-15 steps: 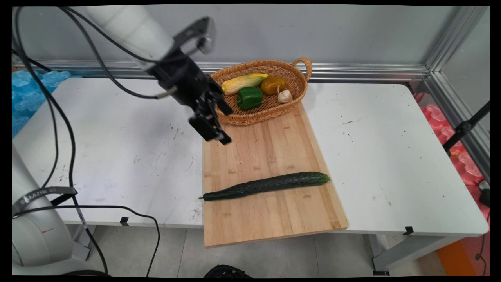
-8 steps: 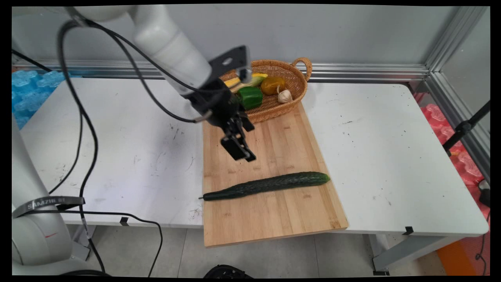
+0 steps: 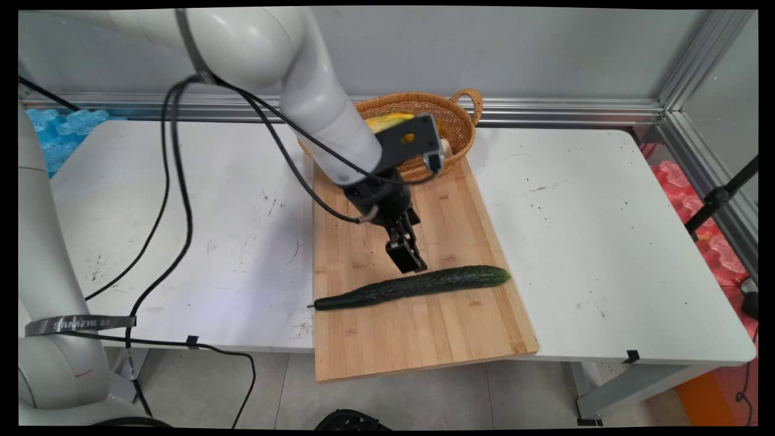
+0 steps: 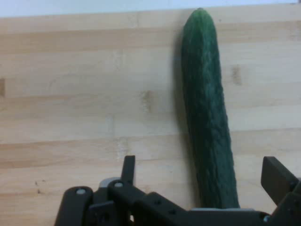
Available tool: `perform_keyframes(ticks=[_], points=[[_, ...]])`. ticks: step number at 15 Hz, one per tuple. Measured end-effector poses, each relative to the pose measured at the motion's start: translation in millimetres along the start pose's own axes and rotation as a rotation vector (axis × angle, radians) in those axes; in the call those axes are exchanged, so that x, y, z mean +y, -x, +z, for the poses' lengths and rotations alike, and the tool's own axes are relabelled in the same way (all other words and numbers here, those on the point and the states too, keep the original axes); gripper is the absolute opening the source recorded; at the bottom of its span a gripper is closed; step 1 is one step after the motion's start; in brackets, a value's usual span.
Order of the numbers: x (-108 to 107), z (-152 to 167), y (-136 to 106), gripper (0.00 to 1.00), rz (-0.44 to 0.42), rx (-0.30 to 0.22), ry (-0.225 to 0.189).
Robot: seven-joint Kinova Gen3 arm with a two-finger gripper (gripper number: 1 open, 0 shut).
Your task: Pick up the cucumber from the cutting board
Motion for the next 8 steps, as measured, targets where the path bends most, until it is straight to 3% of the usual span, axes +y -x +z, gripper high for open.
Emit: perform_keyframes(ticks=[8], points=[[13.3, 49.6, -11.0, 1.0, -0.039, -0.065, -0.027]])
